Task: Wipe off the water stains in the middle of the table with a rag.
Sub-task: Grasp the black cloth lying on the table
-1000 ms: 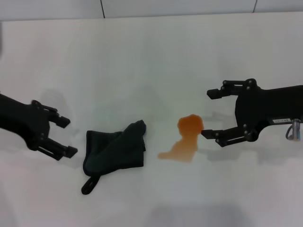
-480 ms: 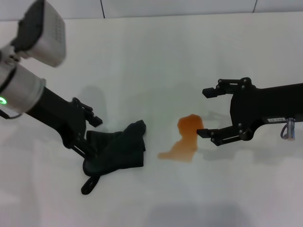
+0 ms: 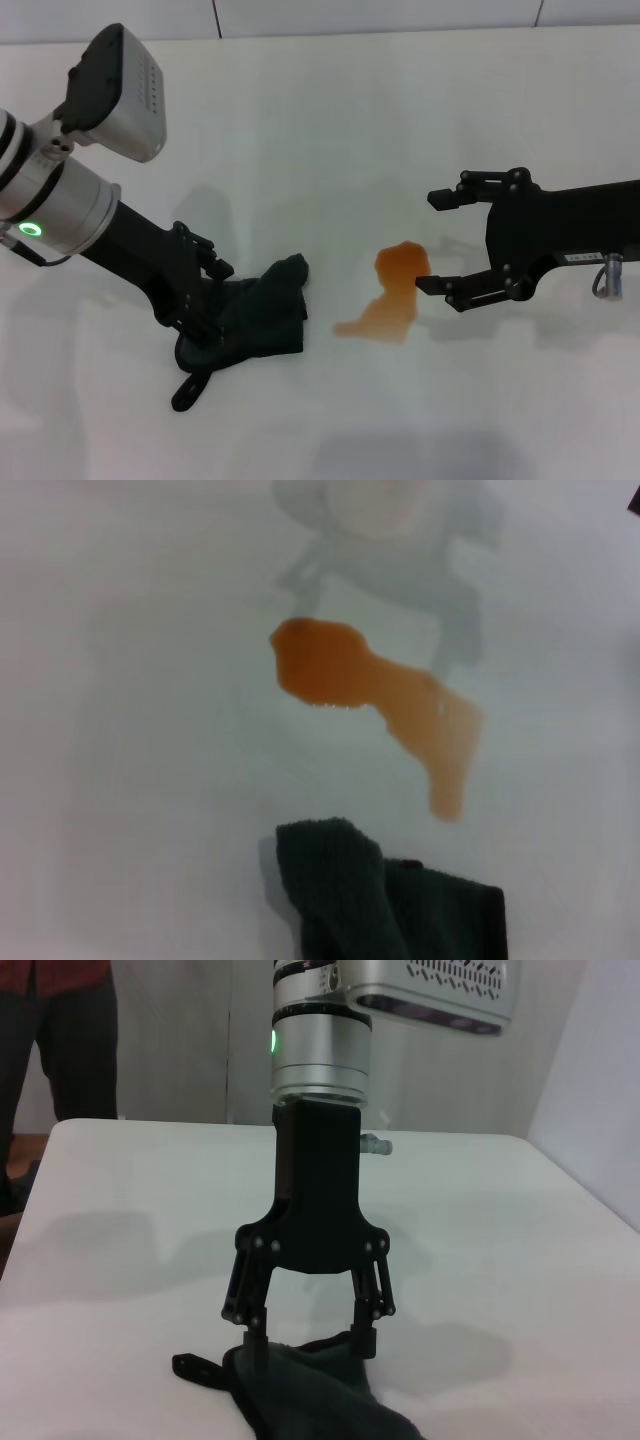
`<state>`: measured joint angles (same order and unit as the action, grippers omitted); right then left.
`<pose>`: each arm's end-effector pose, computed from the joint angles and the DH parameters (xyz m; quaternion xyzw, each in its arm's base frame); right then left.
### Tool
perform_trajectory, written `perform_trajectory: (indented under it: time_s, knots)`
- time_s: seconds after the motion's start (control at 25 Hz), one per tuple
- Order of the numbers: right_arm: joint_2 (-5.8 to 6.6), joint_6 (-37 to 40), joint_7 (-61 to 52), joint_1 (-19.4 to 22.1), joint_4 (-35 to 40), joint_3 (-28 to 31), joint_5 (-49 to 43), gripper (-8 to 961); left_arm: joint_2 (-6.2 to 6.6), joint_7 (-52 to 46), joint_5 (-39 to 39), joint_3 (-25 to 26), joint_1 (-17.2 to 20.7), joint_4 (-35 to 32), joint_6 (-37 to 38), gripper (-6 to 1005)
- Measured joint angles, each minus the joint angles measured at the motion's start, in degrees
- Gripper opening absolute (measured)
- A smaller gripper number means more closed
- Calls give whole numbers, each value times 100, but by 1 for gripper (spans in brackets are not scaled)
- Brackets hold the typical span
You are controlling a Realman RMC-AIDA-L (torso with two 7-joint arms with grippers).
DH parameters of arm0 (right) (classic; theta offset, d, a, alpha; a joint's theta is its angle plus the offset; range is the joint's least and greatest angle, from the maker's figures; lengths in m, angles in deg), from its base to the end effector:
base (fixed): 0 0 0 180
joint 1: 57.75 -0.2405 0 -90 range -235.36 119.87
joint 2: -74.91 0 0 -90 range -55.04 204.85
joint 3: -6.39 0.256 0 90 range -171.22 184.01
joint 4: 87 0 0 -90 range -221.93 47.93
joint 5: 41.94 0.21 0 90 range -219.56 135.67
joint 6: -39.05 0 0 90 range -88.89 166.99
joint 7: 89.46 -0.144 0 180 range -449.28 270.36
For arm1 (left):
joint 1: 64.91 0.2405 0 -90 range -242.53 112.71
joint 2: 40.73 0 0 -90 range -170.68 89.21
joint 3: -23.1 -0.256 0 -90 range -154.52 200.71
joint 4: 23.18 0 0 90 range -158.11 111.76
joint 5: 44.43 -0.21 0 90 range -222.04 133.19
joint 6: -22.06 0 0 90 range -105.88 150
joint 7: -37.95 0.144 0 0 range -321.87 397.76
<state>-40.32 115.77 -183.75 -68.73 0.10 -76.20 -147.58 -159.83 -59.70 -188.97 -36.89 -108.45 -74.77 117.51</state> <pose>0.1800 0.2959 0.0171 -0.9829 -0.0016 0.1005 0.1543 -0.2092 0.3533 -0.0152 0.9868 0.1061 -0.1204 0.0231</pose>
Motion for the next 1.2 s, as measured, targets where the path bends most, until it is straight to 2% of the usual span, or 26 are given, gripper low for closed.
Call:
perform_trajectory:
  time_s: [0.36,0.52,0.72,1.2]
  knots:
    - [0,-28,15,39,-30,-6,-1,872,-3,-48,112,-459,13,65,-147,791]
    - [0,-34,16,44,-44,-3,-1,872,-6,-58,168,-511,0,143,-235,773]
    - [0,-35,16,45,-53,14,-1,872,-9,-44,195,-514,17,149,-305,550]
    - [0,-81,16,99,-81,9,2,873,-3,-17,164,-514,14,365,-568,547]
